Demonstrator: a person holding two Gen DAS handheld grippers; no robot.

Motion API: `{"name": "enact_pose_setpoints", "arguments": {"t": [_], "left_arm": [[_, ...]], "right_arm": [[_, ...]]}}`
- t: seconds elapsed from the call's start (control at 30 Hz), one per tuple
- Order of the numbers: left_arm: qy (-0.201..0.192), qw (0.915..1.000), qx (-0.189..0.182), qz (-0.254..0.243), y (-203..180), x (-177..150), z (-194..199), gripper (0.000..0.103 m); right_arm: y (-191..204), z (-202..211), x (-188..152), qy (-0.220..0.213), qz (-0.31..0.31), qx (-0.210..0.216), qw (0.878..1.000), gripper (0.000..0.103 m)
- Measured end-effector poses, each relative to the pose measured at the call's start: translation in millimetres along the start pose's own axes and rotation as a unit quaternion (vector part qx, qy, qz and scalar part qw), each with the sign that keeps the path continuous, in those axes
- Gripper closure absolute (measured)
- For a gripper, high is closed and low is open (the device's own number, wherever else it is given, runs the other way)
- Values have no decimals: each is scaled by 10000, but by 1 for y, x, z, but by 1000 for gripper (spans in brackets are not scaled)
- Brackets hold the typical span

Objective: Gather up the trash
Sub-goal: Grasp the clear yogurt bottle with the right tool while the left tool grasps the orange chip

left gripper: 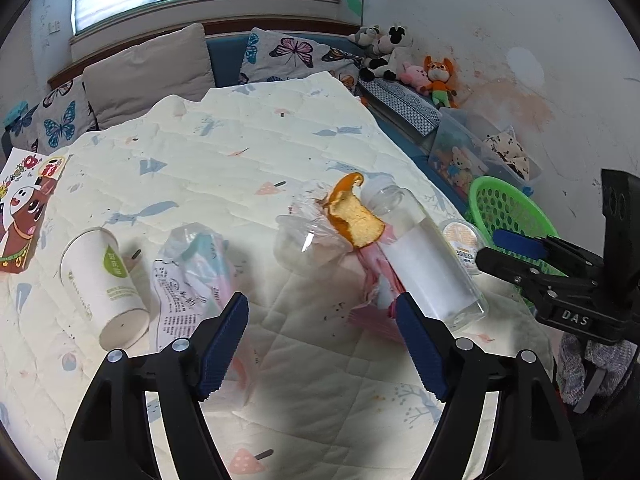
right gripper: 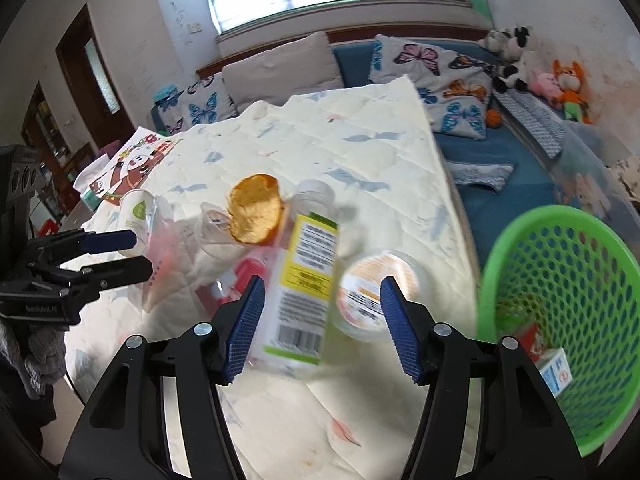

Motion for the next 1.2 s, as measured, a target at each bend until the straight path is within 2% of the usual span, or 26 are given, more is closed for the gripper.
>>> {"name": "enact_pose_setpoints", "arguments": {"t": [0.47, 0.57, 0.87, 1.2], "left_arm": [[-33, 9999, 2, 131, 19, 0, 2, 30], [-36, 9999, -27, 164, 21, 0, 2, 30], [-54, 9999, -17, 138, 21, 4, -1, 30], [16, 10000, 88, 8, 15, 12, -16, 30]], "right_arm": [[0, -49, 25, 496, -51, 206, 9985, 46], [-2, -60, 27, 662, -92, 256, 9974, 50], [-7, -79, 23, 969, -427, 482, 9932, 52], [-2, -58, 25, 640, -382, 383, 9965, 53]]}}
Point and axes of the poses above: each gripper's, at about its wrist camera, not at the fingertips, and z roughly against the way its jaws point, y to its left, x to its top, the point moved 10 cm from there along -z, roughly the way its jaws point, and after that the axes turned 8 degrees about x, right-handed, at the moved point
